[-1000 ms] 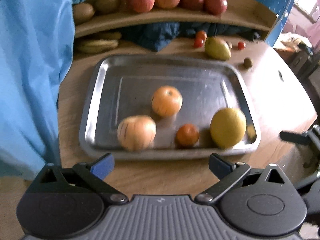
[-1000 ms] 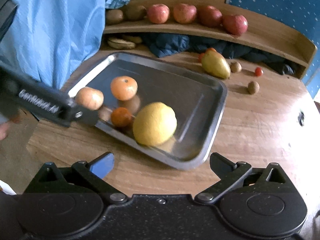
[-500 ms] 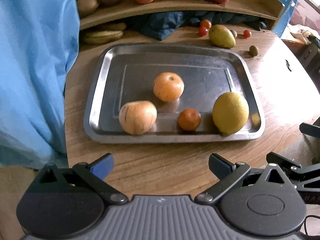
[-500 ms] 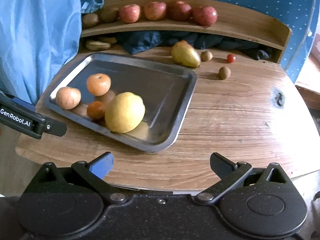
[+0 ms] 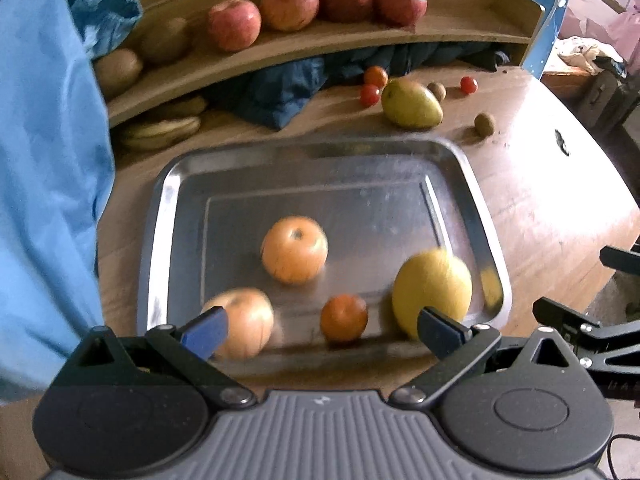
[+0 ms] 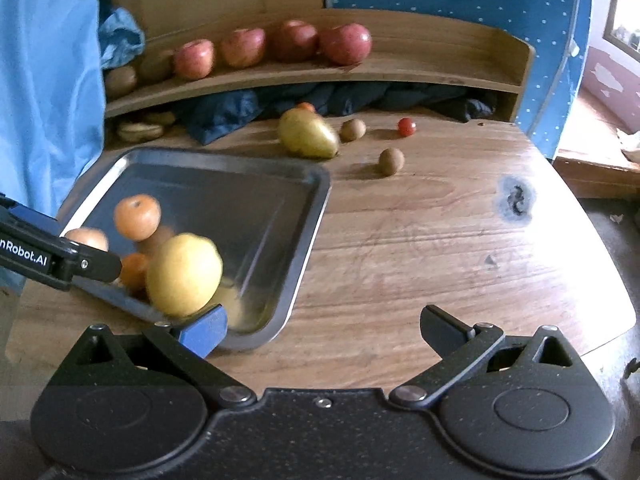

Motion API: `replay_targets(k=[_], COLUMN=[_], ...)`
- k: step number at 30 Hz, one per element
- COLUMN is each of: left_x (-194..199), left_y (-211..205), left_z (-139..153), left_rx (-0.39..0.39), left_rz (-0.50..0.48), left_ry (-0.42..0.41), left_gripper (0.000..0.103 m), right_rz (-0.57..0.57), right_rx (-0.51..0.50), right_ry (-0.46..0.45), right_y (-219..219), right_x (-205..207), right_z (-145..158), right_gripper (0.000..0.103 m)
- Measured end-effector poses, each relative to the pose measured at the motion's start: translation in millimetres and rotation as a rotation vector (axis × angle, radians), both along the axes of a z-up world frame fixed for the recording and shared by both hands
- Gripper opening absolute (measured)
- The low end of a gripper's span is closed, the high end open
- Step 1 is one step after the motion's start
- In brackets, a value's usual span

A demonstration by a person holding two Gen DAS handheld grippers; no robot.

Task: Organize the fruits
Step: 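Withdraw both grippers from the tray toward the loose fruits on the table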

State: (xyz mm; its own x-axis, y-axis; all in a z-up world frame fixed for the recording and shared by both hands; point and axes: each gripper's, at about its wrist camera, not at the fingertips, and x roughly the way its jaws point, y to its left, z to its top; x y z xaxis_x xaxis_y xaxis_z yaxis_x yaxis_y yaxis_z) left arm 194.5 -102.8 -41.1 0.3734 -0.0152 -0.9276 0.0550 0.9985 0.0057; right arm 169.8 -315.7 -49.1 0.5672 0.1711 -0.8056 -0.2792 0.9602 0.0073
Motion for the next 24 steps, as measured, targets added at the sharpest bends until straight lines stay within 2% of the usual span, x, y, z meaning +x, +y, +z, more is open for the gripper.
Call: replay_targets(k=[7, 24], left_x=[36, 115], left_y=[-12, -43], left_z=[1, -7], left_rx=[-0.015, -0.096], left_rz=[-0.028, -0.065], left_ry=[-0.02, -0.044], left_gripper=[0.102, 0.102], right_rz=[-0.056, -0.095], right_rx=[0.011, 0.017], right_ry=[-0.011, -0.005], right_y=[-7, -3], right_x=[24, 69], right_z=[-2, -12], right_gripper=[0.102, 0.102])
